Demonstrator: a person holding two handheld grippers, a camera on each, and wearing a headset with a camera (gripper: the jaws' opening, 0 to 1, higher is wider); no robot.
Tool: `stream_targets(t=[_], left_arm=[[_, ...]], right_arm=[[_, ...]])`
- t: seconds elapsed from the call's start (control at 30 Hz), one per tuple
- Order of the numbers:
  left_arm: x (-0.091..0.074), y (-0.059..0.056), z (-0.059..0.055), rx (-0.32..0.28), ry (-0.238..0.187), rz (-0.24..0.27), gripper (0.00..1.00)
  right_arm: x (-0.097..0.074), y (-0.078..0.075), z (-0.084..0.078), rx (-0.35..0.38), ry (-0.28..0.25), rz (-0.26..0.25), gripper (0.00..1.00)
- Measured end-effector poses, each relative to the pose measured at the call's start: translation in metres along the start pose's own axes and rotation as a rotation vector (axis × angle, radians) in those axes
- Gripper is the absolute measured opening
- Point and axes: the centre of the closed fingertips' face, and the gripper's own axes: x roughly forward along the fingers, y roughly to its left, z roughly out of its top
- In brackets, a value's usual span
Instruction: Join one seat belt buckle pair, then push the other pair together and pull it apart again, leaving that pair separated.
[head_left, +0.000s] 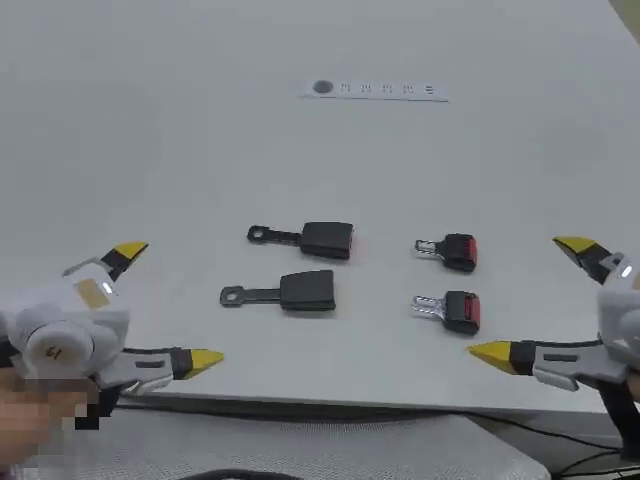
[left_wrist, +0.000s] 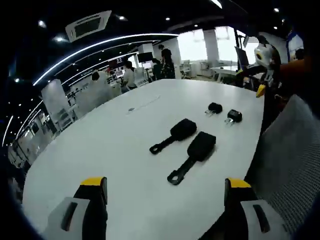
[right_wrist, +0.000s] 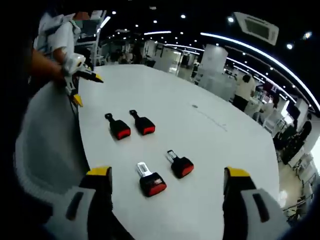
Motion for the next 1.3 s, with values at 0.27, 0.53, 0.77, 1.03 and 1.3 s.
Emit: stream_targets(t=[0.27, 0.53, 0.77, 1.03, 1.3], left_arm=[[0.002, -0.003, -0.004, 0.034, 0.018, -0.009, 1.0], [0.001, 0.0, -0.003, 0.023, 0.016, 0.006, 1.0], [0.001, -0.004, -0.002, 0.035, 0.022, -0.001, 1.0], [-0.001, -0.009, 0.002, 0.067, 0.024, -0.012, 1.0], [-0.002, -0.009, 0.001, 0.053, 0.027, -0.012, 1.0]], right_arm=[[0.005, -0.001, 0.002, -0.021, 0.006, 0.008, 1.0], [0.009, 0.003, 0.003, -0.04, 0.004, 0.025, 1.0], [0.01, 0.004, 0.004, -0.059, 0.004, 0.019, 1.0], [0.003, -0.01, 0.002, -0.047, -0.001, -0.028, 1.0], [0.004, -0.005, 0.002, -0.013, -0.006, -0.017, 1.0]])
